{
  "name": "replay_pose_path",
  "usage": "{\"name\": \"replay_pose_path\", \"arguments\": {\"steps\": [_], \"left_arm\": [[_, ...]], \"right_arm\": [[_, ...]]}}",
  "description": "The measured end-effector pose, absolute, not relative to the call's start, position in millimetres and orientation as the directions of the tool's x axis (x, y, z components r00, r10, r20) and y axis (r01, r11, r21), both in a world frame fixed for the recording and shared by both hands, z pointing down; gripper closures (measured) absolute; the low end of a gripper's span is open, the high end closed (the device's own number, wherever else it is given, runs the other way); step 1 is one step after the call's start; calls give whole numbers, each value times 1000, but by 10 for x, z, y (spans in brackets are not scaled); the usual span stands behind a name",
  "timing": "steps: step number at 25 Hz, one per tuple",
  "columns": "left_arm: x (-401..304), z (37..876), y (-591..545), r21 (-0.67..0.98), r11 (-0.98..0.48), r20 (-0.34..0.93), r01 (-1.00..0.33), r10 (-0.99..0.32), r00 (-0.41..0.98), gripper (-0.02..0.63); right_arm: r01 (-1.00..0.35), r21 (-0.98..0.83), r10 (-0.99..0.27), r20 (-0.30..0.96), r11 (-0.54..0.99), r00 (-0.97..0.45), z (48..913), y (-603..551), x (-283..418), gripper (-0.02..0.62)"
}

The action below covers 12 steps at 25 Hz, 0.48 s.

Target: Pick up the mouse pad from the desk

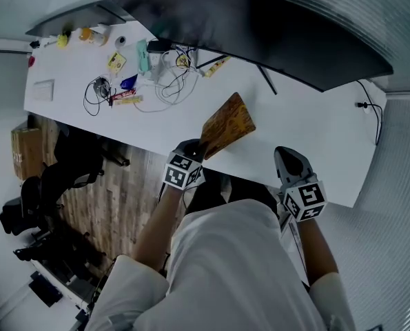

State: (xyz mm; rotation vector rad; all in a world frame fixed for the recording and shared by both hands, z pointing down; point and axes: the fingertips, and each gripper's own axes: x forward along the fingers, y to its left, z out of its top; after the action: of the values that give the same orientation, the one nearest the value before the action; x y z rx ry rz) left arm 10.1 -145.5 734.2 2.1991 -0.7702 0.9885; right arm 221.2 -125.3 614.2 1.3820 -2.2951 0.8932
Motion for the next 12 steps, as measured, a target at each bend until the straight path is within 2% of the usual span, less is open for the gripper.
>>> {"name": "replay_pose_path", "arguments": {"steps": [12], "left_arm": [[-234, 6496, -1167, 295, -692, 670, -659, -342, 659, 566]], "right_arm": [[-925, -212, -756, 533, 315, -380, 5657, -902, 1836, 565]]}}
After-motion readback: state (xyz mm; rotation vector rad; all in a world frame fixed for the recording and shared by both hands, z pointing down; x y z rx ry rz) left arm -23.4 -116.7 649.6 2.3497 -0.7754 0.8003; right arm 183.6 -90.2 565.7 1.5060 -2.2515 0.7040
